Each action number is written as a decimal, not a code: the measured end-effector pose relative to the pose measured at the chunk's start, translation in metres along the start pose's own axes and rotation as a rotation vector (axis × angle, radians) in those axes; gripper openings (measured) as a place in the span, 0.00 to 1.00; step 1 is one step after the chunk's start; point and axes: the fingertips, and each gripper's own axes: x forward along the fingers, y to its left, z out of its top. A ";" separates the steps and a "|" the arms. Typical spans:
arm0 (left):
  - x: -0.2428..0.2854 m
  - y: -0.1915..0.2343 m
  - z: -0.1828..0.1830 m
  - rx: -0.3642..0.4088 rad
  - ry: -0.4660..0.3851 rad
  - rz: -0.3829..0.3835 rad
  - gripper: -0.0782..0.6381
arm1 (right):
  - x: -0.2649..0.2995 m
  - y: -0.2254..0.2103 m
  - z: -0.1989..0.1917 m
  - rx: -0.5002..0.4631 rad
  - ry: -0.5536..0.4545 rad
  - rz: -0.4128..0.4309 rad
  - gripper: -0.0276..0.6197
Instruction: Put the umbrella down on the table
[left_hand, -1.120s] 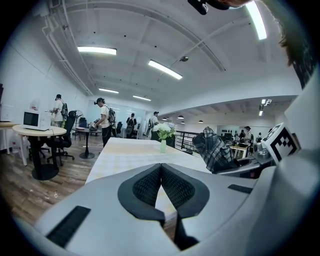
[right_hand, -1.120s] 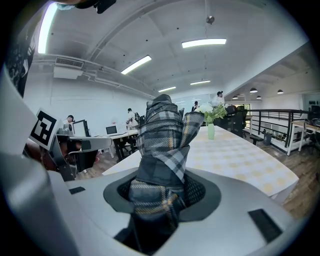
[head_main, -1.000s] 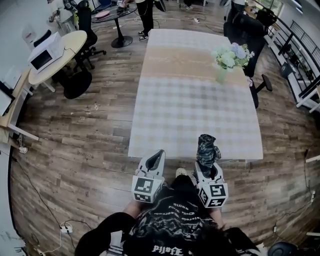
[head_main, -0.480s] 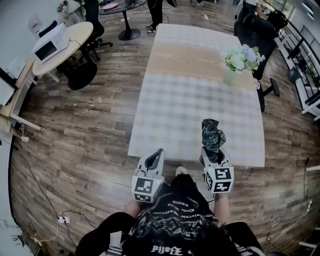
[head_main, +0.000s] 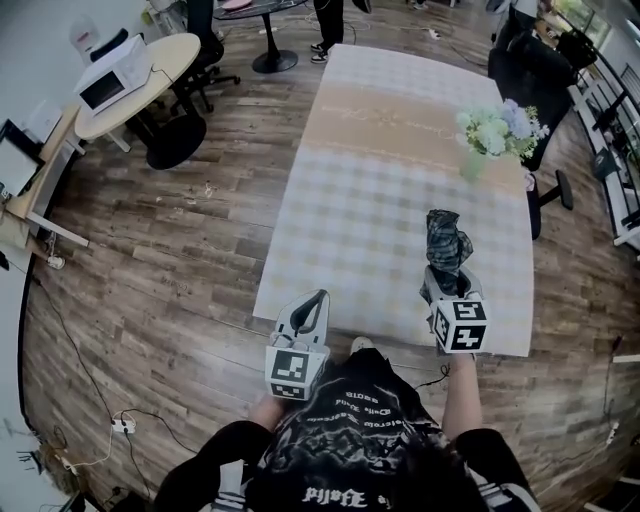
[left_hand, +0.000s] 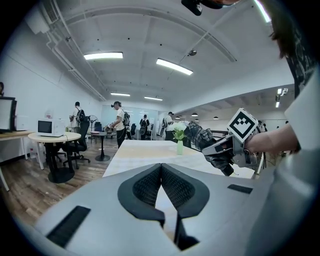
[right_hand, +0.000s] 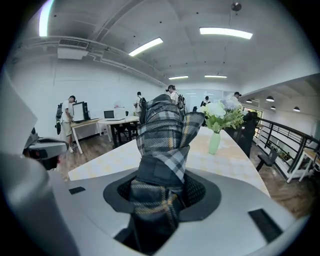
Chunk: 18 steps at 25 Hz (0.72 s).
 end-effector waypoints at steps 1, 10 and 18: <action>0.005 -0.009 0.002 0.006 -0.003 0.003 0.14 | 0.003 -0.013 0.000 -0.011 0.016 -0.001 0.34; 0.040 -0.031 0.011 -0.012 -0.007 0.056 0.14 | 0.059 -0.078 0.000 -0.061 0.159 0.020 0.34; 0.035 -0.001 0.007 -0.035 0.005 0.145 0.14 | 0.109 -0.090 -0.017 -0.076 0.297 0.025 0.34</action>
